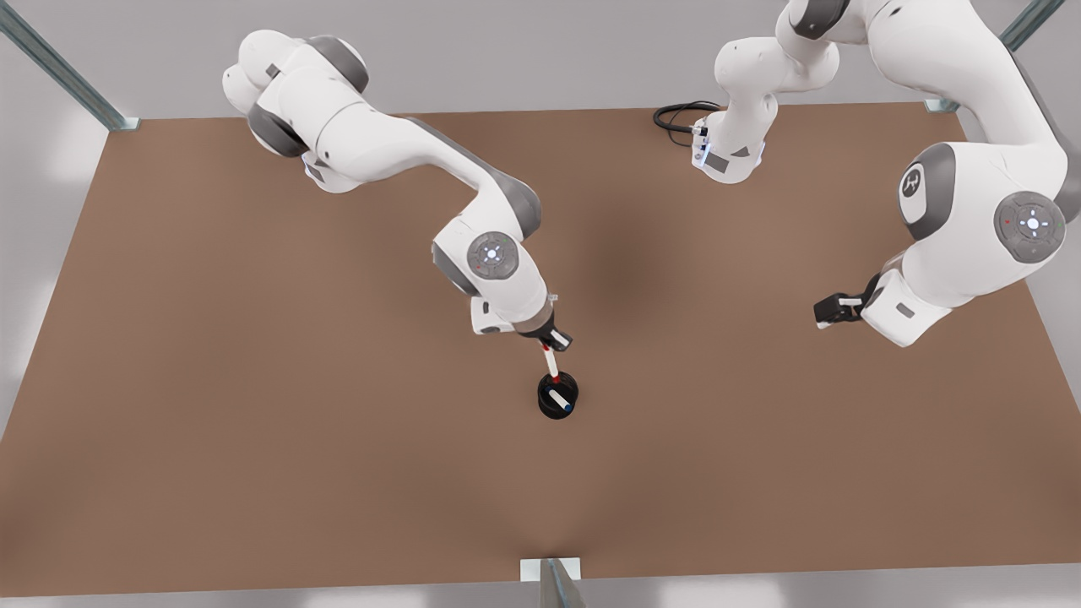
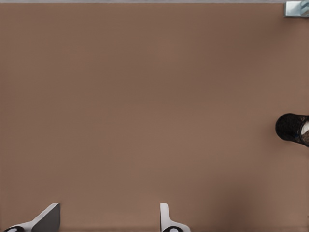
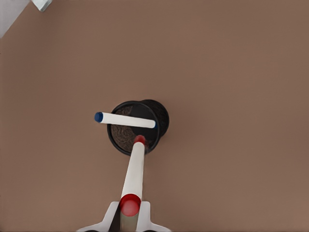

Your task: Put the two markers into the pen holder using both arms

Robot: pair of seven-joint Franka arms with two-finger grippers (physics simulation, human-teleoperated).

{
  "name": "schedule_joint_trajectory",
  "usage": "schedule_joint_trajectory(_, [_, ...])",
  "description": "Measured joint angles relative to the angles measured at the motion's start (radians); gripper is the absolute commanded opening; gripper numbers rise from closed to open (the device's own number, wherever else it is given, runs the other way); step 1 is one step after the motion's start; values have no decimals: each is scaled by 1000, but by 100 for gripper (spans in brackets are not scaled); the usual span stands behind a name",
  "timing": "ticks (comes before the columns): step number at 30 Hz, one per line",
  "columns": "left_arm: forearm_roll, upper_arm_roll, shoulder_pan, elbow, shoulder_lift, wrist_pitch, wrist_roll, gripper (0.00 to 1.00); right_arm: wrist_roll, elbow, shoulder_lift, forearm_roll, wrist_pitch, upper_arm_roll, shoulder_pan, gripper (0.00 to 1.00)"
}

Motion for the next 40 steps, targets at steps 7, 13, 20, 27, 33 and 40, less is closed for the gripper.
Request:
schedule_joint_trajectory(7, [0, 0, 0, -1, 1, -4, 12, 100, 109, 23, 31, -2, 89, -41, 31, 24])
schedule_joint_trajectory(13, [0, 0, 1, -1, 5, -3, 19, 100, 182, 16, 40, -57, 113, -51, 46, 100])
schedule_joint_trajectory(20, [-11, 0, 1, -1, 5, -4, 26, 100, 176, -358, -333, -97, 110, -73, -119, 100])
schedule_joint_trajectory(27, [-10, -6, -4, 0, 8, -6, 30, 100, -203, -484, -721, 39, -161, -100, -668, 100])
schedule_joint_trajectory(33, [-5, -5, -15, 0, 8, -8, 33, 100, -533, -298, -669, 107, -447, -382, -544, 100])
schedule_joint_trajectory(40, [-4, -5, -23, 0, 9, -15, 35, 100, -812, -188, -494, 125, -533, -389, -429, 100])
